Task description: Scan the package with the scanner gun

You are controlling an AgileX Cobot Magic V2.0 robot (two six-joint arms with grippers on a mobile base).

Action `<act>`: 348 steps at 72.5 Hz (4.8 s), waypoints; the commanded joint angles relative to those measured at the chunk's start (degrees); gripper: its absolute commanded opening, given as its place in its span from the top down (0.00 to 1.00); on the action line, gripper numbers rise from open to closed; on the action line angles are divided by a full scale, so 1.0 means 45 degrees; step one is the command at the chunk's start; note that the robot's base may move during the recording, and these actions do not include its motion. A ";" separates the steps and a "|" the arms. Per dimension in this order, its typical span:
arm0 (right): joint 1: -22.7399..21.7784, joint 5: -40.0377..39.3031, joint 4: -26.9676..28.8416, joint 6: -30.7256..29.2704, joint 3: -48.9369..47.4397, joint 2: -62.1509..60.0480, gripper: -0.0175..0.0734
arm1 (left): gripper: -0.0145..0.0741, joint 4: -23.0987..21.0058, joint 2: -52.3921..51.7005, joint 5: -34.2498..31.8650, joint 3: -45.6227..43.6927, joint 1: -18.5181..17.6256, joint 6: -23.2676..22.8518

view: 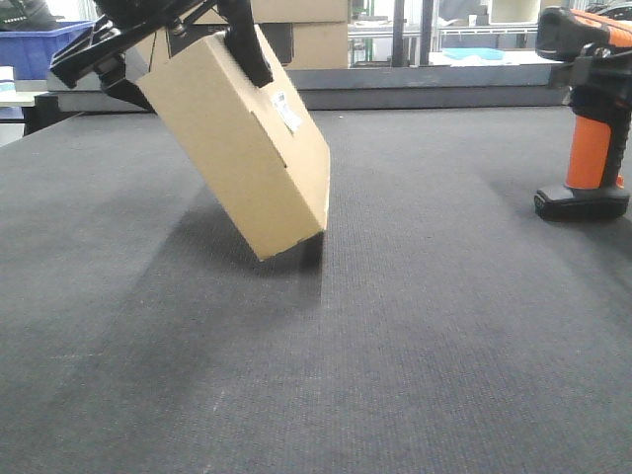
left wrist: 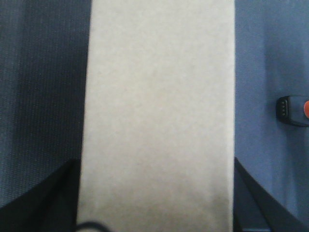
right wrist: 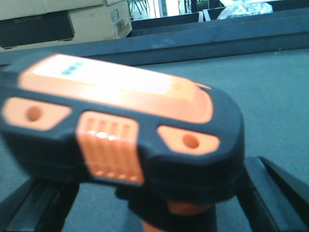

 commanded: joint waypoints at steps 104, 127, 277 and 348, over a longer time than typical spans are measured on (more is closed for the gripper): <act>-0.0052 0.6147 -0.1988 -0.0067 0.3421 -0.9883 0.19 | 0.96 0.4328 -0.1131 0.1303 0.1386 0.4813 0.3704; -0.0052 0.6181 -0.1988 -0.0067 0.3421 -0.9883 0.19 | 0.89 0.4328 -0.1131 0.1089 0.1386 0.4813 0.3704; -0.0023 1.2878 0.0720 0.0857 0.3396 -1.6300 0.98 | 0.96 0.3245 -1.5741 -0.7696 1.2176 0.4813 0.3560; -0.0023 1.5884 0.0898 -0.0412 0.3396 -2.0986 0.99 | 0.96 0.3245 -2.1568 -0.6614 1.4729 0.4813 0.3560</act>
